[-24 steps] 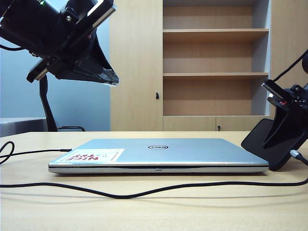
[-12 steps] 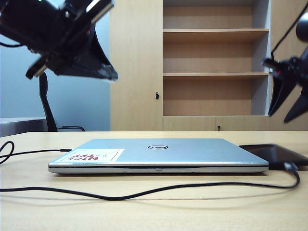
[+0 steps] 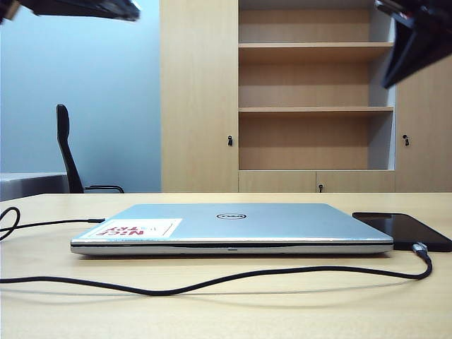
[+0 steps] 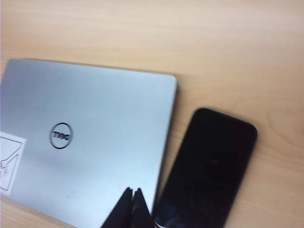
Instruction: Pick up the charging cable and the phone, plug the charging cable into the charging port on the phone, and finally place them back on the table.
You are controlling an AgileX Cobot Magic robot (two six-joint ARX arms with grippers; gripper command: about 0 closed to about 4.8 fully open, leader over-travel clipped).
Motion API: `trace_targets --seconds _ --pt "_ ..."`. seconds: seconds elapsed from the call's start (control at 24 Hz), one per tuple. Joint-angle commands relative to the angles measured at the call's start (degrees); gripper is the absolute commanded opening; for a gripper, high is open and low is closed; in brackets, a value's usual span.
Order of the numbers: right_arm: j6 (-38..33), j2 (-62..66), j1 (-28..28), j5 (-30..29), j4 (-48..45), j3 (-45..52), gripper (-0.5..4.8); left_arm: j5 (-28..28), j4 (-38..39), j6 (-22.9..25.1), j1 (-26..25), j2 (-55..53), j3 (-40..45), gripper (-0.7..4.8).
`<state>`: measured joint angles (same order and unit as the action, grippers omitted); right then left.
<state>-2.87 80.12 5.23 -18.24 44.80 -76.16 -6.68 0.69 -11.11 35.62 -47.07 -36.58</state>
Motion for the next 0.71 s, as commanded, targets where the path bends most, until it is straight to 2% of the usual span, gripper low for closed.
trace_targets --seconds 0.04,0.21,0.29,0.54,0.67,0.71 --pt "0.3 -4.0 3.4 0.6 -6.3 3.3 -0.02 0.0 1.6 2.2 -0.9 2.9 1.9 -0.06" --pt "0.3 -10.3 6.5 0.7 -15.5 11.5 -0.02 0.0 1.5 2.2 -4.5 3.8 5.3 -0.06" --pt "0.3 -13.9 7.2 -0.2 -20.0 16.3 -0.01 0.0 -0.9 2.6 -6.6 3.8 7.2 -0.06" --pt "-0.1 -17.6 7.8 0.1 -12.1 19.2 -0.02 0.0 -11.7 4.0 -12.3 3.8 15.3 -0.06" --pt "-0.1 -20.0 7.8 0.0 -19.5 23.2 -0.02 0.0 -13.8 6.0 -13.8 3.8 17.6 -0.06" --pt "-0.1 -22.2 7.8 0.1 -24.7 27.0 -0.02 0.0 -14.6 6.9 -14.3 3.8 18.1 -0.06"
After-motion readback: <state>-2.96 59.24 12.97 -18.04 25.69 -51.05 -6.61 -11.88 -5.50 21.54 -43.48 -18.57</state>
